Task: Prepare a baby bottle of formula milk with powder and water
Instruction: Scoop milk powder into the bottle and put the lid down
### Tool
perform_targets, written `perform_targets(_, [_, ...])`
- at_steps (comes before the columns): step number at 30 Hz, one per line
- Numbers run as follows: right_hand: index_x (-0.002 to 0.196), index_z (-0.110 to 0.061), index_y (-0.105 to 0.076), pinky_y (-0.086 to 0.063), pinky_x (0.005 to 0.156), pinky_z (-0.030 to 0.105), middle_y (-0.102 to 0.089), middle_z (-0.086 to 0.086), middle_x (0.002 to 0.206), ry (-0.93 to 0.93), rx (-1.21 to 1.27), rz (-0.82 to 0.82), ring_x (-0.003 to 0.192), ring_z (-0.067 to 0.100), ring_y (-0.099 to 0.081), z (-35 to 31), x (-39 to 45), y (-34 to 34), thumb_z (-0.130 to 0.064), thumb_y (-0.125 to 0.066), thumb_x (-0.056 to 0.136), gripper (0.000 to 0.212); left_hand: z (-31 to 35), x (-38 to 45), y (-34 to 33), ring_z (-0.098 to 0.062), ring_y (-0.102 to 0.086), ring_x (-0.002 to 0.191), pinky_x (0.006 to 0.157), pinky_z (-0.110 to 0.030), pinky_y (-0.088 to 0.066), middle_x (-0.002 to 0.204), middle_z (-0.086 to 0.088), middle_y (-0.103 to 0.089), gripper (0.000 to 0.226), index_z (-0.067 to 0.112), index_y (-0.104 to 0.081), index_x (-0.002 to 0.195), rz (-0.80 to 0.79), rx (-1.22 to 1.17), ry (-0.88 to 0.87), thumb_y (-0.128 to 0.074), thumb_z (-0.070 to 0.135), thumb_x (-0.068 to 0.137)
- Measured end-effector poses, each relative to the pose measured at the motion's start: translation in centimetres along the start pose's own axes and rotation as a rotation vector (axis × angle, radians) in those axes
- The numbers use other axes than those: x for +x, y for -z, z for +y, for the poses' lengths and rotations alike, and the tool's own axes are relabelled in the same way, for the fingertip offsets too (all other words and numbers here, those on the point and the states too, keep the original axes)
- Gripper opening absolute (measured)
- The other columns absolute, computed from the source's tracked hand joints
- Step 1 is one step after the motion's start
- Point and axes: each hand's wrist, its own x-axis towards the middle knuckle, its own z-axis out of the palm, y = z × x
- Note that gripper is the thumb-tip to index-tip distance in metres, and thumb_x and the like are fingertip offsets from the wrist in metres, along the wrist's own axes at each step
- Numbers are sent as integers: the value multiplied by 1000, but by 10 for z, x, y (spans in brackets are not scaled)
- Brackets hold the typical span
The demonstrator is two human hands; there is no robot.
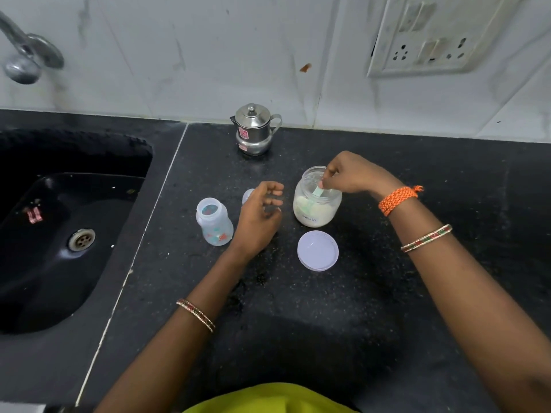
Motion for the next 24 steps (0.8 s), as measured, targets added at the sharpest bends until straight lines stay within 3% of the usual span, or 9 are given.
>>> perform_targets(5, [97, 2, -71, -45, 75, 32, -68, 9, 107, -27, 86, 14, 93, 23, -62, 4, -6, 4, -17, -63, 90, 22, -1, -5, 2, -6, -58, 87, 75, -18, -50, 105, 11, -55, 44, 31, -52, 98, 9, -24, 9, -50, -10, 82])
perform_targets(8, [100, -1, -71, -42, 76, 31, -67, 9, 110, -32, 137, 69, 89, 18, -58, 8, -11, 9, -15, -61, 91, 20, 0, -8, 3, -6, -59, 86, 76, -20, -51, 105, 12, -56, 41, 28, -53, 98, 16, -15, 6, -50, -10, 83])
perform_targets(10, [99, 0, -71, -41, 73, 29, -67, 8, 104, -32, 181, 112, 80, 13, -56, 11, -15, 13, -16, -61, 91, 21, 2, -8, 3, -6, -60, 87, 79, -22, -52, 104, 12, -57, 37, 23, -53, 101, 20, -7, 2, -49, -10, 83])
perform_targets(12, [97, 3, -71, -37, 60, 25, -64, 6, 85, -40, 227, 158, 64, 9, -48, 14, -20, 18, -17, -61, 91, 23, 4, -7, 3, -7, -61, 88, 83, -26, -54, 104, 11, -57, 36, 20, -54, 103, 19, -9, 1, -48, -9, 83])
perform_targets(15, [96, -1, -72, -28, 51, 25, -47, 3, 63, -84, 278, 211, 55, 12, -35, 19, -25, 25, -20, -61, 91, 23, 4, -5, 4, -10, -61, 90, 86, -34, -55, 105, 8, -58, 35, 20, -55, 102, 21, -21, 3, -48, -8, 83])
perform_targets(19, [97, -4, -70, -28, 53, 25, -43, 3, 63, -122, 386, 251, 56, 13, -34, 26, -31, 34, -22, -61, 92, 21, 4, -5, 4, -12, -62, 92, 85, -36, -56, 105, 7, -59, 39, 27, -56, 97, 27, -45, -7, -48, -9, 83])
perform_targets(24, [86, -10, -69, -33, 58, 25, -52, 13, 84, -131, 467, 282, 67, 14, -41, 29, -36, 34, -23, -61, 91, 16, 9, -5, 5, -15, -62, 93, 83, -34, -56, 105, 7, -59, 40, 28, -57, 94, 46, -65, -14, -47, -9, 83])
